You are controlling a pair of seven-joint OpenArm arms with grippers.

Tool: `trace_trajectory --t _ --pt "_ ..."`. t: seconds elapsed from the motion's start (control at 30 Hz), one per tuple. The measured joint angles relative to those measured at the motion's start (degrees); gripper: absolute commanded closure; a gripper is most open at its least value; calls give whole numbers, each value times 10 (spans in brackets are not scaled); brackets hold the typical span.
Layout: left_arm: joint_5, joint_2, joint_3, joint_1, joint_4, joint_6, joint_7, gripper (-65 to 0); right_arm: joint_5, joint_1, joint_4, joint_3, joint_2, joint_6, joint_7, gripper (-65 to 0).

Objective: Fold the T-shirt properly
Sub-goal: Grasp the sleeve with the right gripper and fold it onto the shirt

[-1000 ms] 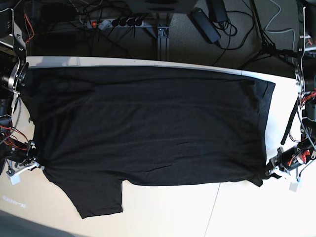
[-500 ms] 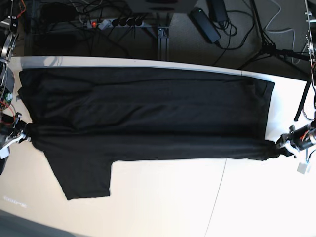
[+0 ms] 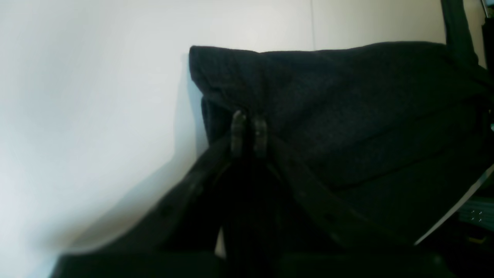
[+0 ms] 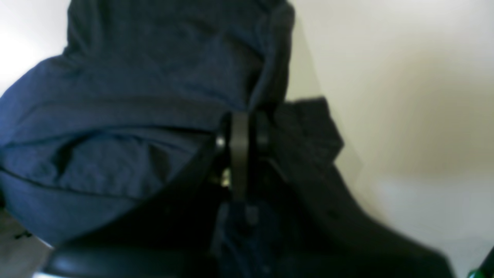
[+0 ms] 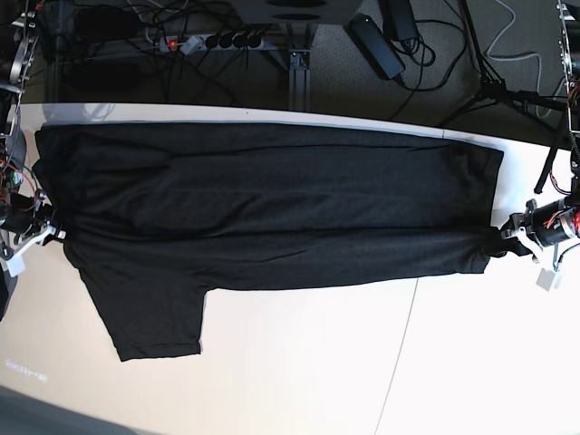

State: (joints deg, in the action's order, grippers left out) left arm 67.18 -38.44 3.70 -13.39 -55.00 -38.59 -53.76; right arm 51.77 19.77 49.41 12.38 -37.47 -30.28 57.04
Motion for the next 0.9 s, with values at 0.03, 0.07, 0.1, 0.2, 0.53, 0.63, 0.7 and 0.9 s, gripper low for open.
trace_trajectory --t 0.03,0.07,0.1,0.2,0.53,0.63,0.7,0.9 --pt "0 0 0 -1 0 0 4 0 -2 -3 0 0 0 0 0 -139" --pt "1 0 0 -2 0 0 13 0 -4 -6 0 0 0 0 0 -264" --pt "2 0 0 -3 0 0 21 0 -3 -6 0 0 0 0 -2 -365" --pt "2 0 0 -4 0 0 22 0 -2 6 0 0 0 0 -4 -439" --pt "-3 0 0 -3 -1 0 0 0 -137 122 -10 0 12 0 -114 -439" --pt "-2 0 0 -3 0 0 0 0 -177 146 -70 0 30 0 -125 -439" --pt "-1 0 0 -3 -1 0 -3 0 -195 159 -125 0 44 1 -147 -439" --pt "-1 -2 0 -3 -1 0 -16 0 -214 171 -237 0 59 1 -233 -439"
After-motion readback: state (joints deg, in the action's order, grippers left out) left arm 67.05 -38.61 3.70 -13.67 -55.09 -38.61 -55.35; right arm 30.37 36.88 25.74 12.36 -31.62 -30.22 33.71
